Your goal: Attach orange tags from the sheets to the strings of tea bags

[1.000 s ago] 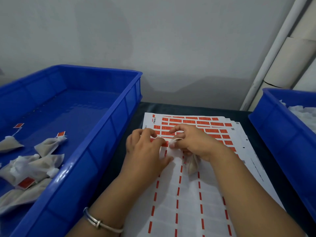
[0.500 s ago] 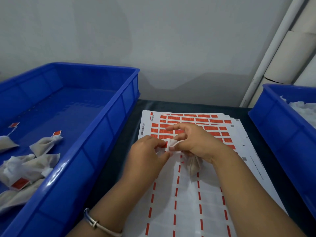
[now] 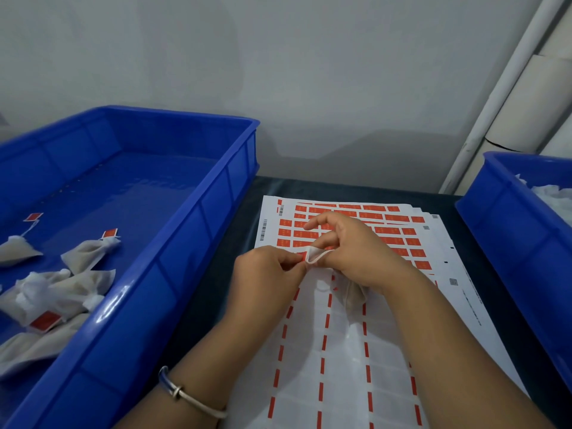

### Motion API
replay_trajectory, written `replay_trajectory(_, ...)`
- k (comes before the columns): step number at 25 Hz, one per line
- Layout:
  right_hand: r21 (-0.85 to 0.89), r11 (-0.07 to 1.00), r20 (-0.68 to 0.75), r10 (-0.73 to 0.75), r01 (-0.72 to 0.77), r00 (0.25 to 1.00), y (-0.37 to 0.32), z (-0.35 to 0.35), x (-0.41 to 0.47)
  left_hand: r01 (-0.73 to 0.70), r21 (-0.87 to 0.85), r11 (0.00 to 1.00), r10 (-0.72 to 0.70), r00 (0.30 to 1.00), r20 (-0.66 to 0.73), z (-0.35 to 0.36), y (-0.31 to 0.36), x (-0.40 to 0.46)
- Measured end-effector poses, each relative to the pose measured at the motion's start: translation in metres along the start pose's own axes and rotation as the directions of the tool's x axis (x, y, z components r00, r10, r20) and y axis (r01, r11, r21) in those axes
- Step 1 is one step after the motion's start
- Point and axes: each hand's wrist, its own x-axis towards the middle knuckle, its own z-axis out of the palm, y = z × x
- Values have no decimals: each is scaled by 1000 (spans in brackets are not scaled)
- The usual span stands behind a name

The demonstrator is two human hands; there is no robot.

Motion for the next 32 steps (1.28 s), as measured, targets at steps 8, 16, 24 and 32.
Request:
replay_trajectory(8, -24, 1000, -9, 0, 0, 1000, -2, -4, -1, -75, 63, 995, 76, 997, -16, -1, 3, -1)
replay_trajectory(16, -32, 999, -24, 11, -12, 1000, -3, -4, -2, -86, 45, 995, 88, 995, -48, -4, 6, -6)
replay_trajectory(24, -106, 994, -7, -18, 17, 1000, -5, -5, -3, -165, 168, 972, 177, 982, -61, -4, 8, -8)
replay_trajectory(32, 54, 999, -22, 2, -1, 1000, -2, -5, -2, -36, -40, 999, 32, 993, -110, -5, 6, -4)
